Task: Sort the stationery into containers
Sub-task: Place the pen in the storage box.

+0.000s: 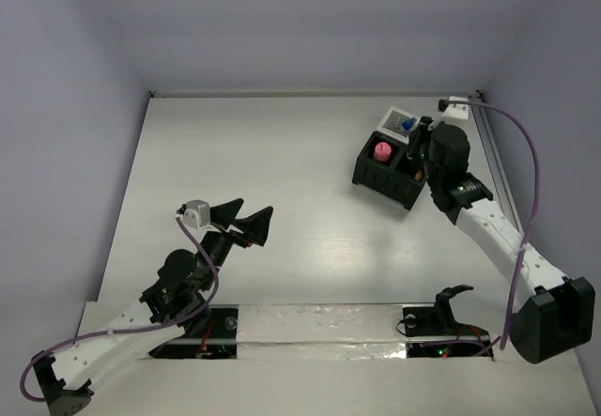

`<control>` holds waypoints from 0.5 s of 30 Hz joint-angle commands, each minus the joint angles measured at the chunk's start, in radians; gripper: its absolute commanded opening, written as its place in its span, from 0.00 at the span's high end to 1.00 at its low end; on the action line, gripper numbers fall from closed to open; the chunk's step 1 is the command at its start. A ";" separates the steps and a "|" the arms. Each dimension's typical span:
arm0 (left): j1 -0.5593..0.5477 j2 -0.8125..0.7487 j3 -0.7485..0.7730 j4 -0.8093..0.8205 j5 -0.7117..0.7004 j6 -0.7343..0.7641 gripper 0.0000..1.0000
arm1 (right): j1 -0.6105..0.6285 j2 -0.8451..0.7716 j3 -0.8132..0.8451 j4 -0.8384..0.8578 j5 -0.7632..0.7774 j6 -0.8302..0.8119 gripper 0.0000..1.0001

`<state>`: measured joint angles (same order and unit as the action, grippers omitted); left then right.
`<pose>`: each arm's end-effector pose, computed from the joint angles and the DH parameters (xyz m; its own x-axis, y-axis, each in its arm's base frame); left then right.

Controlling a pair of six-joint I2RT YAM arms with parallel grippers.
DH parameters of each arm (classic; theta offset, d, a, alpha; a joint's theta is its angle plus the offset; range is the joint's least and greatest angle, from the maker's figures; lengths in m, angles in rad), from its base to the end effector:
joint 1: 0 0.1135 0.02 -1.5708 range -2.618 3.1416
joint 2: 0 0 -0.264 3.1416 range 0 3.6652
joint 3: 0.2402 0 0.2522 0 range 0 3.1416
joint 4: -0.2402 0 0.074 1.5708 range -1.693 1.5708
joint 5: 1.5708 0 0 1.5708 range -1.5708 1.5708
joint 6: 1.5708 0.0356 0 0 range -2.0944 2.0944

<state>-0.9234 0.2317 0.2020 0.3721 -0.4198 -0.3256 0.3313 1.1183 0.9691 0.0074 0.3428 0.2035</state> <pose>0.0779 -0.0790 0.2626 0.0329 -0.5279 -0.8487 0.5355 0.7263 -0.4310 0.2518 0.0740 0.3587 -0.1292 0.1568 -0.9791 0.0352 0.9875 0.1536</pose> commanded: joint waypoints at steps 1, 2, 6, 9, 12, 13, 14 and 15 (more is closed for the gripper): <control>-0.003 -0.011 -0.010 0.022 -0.010 -0.012 0.03 | -0.020 0.023 -0.087 -0.018 0.103 0.083 1.00; -0.003 -0.011 -0.010 0.021 -0.010 -0.010 0.03 | -0.040 0.026 -0.096 -0.018 0.105 0.079 1.00; -0.003 -0.014 -0.013 0.018 -0.011 -0.012 0.01 | -0.063 0.051 -0.106 0.035 0.087 0.062 1.00; -0.003 -0.012 -0.013 0.018 -0.014 -0.013 0.01 | -0.072 0.081 -0.118 0.066 0.096 0.054 1.00; -0.003 -0.005 -0.015 0.022 -0.013 -0.012 0.01 | -0.083 0.119 -0.113 0.086 0.096 0.050 1.00; -0.003 -0.002 -0.013 0.022 -0.013 -0.012 0.01 | -0.083 0.129 -0.113 0.094 0.096 0.047 1.00; -0.003 0.000 -0.013 0.022 -0.011 -0.012 0.01 | -0.083 0.135 -0.112 0.098 0.094 0.045 1.00; -0.003 0.003 -0.013 0.022 -0.013 -0.012 0.01 | -0.083 0.141 -0.112 0.101 0.096 0.045 1.00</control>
<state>-0.9234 0.2321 0.2012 0.3614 -0.4236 -0.3321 0.2565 1.2392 0.8471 0.0292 0.4114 0.2535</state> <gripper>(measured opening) 0.989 0.331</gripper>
